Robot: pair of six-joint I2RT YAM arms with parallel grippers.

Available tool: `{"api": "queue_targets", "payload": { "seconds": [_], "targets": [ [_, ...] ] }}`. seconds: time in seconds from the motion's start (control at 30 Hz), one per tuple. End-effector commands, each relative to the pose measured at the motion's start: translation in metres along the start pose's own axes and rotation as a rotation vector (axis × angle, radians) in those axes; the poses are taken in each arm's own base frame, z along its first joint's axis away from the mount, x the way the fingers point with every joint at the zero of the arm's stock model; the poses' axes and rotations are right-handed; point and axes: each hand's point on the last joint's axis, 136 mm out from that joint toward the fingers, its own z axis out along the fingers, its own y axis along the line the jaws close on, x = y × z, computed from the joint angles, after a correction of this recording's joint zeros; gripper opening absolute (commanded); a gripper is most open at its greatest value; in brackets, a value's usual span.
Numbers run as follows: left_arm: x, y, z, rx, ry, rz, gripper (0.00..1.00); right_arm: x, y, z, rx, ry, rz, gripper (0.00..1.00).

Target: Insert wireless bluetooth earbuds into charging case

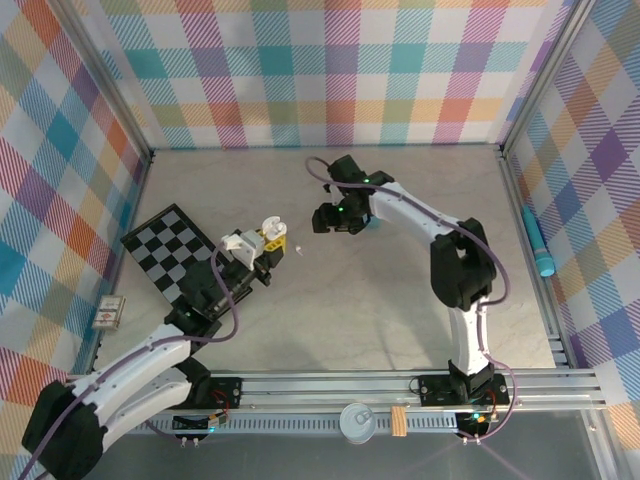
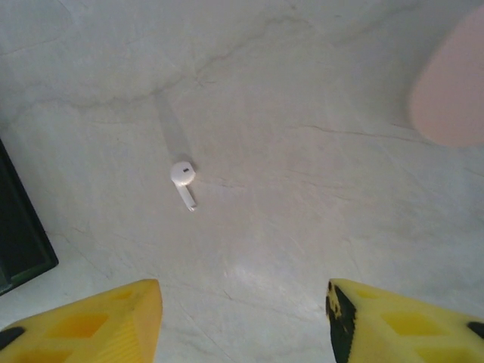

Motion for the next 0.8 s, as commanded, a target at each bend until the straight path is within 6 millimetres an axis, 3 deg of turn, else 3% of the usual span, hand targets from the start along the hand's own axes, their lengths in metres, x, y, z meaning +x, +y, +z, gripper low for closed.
{"api": "queue_targets", "payload": {
  "seconds": [0.0,0.17,0.3,0.77],
  "targets": [
    [0.007,0.003,-0.007,-0.016,0.068,0.018,0.03,0.004,0.013,0.016,-0.003,0.051,-0.005,0.55],
    [0.000,0.000,-0.012,-0.001,0.058,0.022,0.03,0.006,0.010,0.044,0.123,0.088,-0.050,0.46],
    [-0.002,-0.002,-0.015,0.009,0.056,0.024,0.03,0.008,0.013,0.062,0.183,0.098,-0.070,0.46],
    [-0.010,-0.010,-0.026,0.055,0.045,0.037,0.03,0.010,0.034,0.098,0.191,0.118,-0.093,0.44]
  ]
}}
